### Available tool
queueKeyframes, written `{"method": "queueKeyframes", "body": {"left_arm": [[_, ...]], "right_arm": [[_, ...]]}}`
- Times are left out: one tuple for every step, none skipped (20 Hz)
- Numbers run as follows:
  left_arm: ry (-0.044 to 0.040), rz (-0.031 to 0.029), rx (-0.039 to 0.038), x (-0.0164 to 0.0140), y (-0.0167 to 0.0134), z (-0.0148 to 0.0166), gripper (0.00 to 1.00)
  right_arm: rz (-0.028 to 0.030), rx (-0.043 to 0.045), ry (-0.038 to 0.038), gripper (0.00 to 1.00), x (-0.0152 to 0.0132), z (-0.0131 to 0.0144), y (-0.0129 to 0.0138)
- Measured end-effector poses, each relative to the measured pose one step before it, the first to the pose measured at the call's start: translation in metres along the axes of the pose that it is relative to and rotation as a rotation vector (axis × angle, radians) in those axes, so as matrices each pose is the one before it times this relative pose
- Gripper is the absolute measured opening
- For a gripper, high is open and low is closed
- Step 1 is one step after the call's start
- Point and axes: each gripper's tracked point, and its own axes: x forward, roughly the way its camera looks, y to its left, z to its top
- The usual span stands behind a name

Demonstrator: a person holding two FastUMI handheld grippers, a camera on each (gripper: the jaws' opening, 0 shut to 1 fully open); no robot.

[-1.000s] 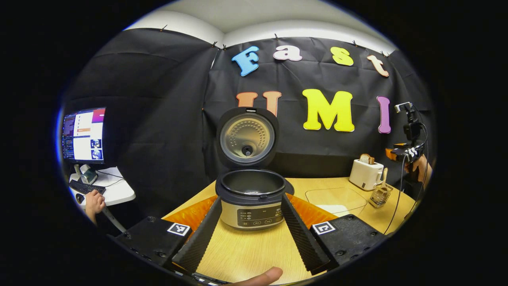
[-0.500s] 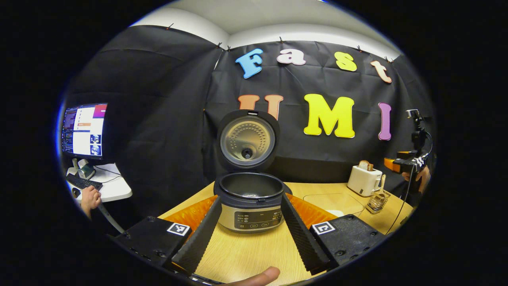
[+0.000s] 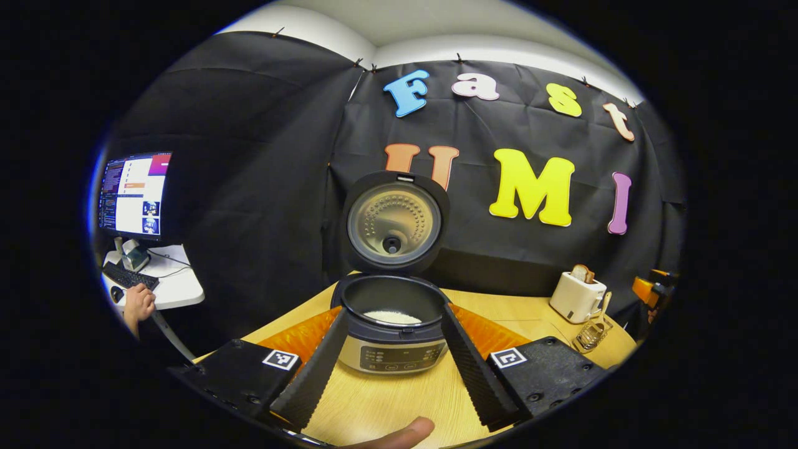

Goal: Close the left gripper, press the button to open the rice cooker; take a wooden spoon from the chopstick holder with the right hand, scoop a spoonful of rice and pour it into the rice cooker, then put the wooden spoon back into the chopstick holder.

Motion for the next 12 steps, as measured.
{"method": "queueKeyframes", "body": {"left_arm": [[-0.00934,0.01634,0.01344,0.00491,0.00448,0.00867,0.96],[-0.00928,0.01086,0.01482,0.00602,0.00266,0.00977,0.96],[-0.00979,-0.00681,0.00805,0.00615,-0.00131,0.01056,0.95],[-0.0031,-0.00526,0.00019,0.00711,-0.00264,0.00952,0.96],[-0.00405,-0.00753,-0.00317,0.00621,-0.00132,0.00941,0.96],[-0.00727,-0.01075,-0.00364,0.0064,-0.0026,0.01035,0.96],[-0.00832,-0.00102,0.00364,0.00654,-0.00049,0.01038,0.96],[-0.00971,0.00036,0.01118,0.00721,0.00145,0.01028,0.96],[-0.01118,0.00528,0.01525,0.00716,0.0005,0.0103,0.96],[-0.01074,0.0041,0.01726,0.00888,0.00019,0.00973,0.96],[-0.01022,0.00121,0.01495,0.00904,-0.00032,0.00853,0.96],[-0.01079,-0.00289,0.01362,0.00657,-0.00412,0.01051,0.96]], "right_arm": [[-0.00025,-0.00202,0.00183,0.95,-0.00649,-0.00174,-0.00016],[-0.00449,-0.00268,0.00034,0.95,-0.00641,-0.00143,-0.00134],[-0.0033,-0.00539,-0.00538,0.95,-0.00754,-0.0009,-0.00119],[-0.00312,-0.00247,-0.01133,0.95,-0.00625,0.00054,-0.00152],[-0.01693,0.00479,-0.00468,0.95,-0.00412,-0.00246,-0.00397],[-0.0096,0.00849,0.0036,0.95,-0.00208,-0.00323,-0.00122],[0.00077,0.01282,0.01167,0.95,-0.00426,-0.00496,0.00252],[0.00334,0.01629,0.01296,0.95,-0.00301,-0.00457,0.00187],[0.008,0.01754,0.00871,0.95,-0.00208,-0.00287,0.0015],[0.01008,0.0137,0.00626,0.95,-0.00152,-0.00264,0.00224],[0.00853,0.00258,0.0034,0.98,-0.00112,-0.0025,0.00146],[0.00643,-0.00378,-0.00606,0.98,-0.00017,-0.00092,0.00086]]}}
